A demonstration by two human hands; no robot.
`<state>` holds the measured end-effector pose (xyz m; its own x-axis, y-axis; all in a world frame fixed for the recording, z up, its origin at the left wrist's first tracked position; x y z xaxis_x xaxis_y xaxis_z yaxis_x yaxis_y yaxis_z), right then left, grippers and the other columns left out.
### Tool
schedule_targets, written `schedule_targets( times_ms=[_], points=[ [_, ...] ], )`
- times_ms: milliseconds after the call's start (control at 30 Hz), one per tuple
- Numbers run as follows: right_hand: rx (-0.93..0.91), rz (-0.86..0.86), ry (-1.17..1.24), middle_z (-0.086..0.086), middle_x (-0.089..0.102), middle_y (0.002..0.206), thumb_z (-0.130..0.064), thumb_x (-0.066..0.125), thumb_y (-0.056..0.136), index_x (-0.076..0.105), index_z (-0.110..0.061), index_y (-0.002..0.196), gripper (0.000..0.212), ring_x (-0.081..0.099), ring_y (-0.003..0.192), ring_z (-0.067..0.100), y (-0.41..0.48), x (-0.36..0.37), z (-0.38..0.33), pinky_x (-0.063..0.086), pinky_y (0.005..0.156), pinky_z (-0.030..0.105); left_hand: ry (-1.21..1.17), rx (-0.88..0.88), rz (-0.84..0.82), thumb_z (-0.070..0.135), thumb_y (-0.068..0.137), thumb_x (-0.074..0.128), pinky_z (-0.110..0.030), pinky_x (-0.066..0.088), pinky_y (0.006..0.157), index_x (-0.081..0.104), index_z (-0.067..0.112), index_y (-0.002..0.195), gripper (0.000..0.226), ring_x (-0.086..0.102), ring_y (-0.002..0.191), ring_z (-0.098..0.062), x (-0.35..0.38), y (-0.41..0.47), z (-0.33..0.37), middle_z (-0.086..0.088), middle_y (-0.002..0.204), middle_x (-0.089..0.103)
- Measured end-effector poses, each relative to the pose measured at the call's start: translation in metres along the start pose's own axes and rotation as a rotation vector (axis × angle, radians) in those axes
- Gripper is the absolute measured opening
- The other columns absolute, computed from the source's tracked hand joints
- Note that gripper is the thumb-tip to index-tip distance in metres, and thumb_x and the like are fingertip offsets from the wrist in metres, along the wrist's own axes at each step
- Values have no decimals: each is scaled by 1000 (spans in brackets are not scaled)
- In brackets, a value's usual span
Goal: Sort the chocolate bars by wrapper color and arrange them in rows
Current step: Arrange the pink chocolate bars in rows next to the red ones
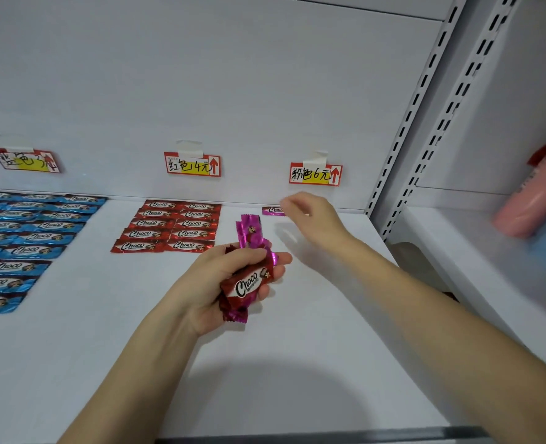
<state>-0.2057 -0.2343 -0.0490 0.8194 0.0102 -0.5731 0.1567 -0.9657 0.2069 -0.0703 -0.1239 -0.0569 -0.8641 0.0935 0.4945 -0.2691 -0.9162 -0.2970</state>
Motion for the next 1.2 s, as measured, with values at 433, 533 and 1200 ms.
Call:
schedule_targets(
  times_ms=[433,533,1200],
  points=[
    [-79,-158,242,-7,67,73,-18,64,85,66,-22,85,5,60,66,3,-88,-16,-73,44,61,16,-78,61,-90,11,76,58,-21,54,48,63,-1,93,21,71,70,-18,24,-46,-13,-18,87,72],
    [-74,39,185,-8,64,80,-27,66,83,63,-21,93,13,59,75,-1,-103,-22,-68,44,71,15,-261,245,122,8,87,55,-23,57,57,62,1,95,13,72,76,-17,17,-49,-12,-14,88,73],
    [61,-84,326,1,67,67,-14,65,83,62,-14,81,3,57,54,4,-146,6,-69,45,52,18,-53,575,373,11,90,58,-26,58,65,64,15,95,9,71,78,-13,-5,-74,-8,3,81,74]
  ],
)
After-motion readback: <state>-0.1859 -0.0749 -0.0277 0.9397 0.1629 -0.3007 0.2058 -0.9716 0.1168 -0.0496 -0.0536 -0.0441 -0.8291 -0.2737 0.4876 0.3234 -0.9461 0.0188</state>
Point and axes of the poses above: each hand's wrist, its own y-axis towards the middle knuckle, its own x-axis out of the palm, z = x × y, the point moved 5 cm from there along y, towards the middle knuckle
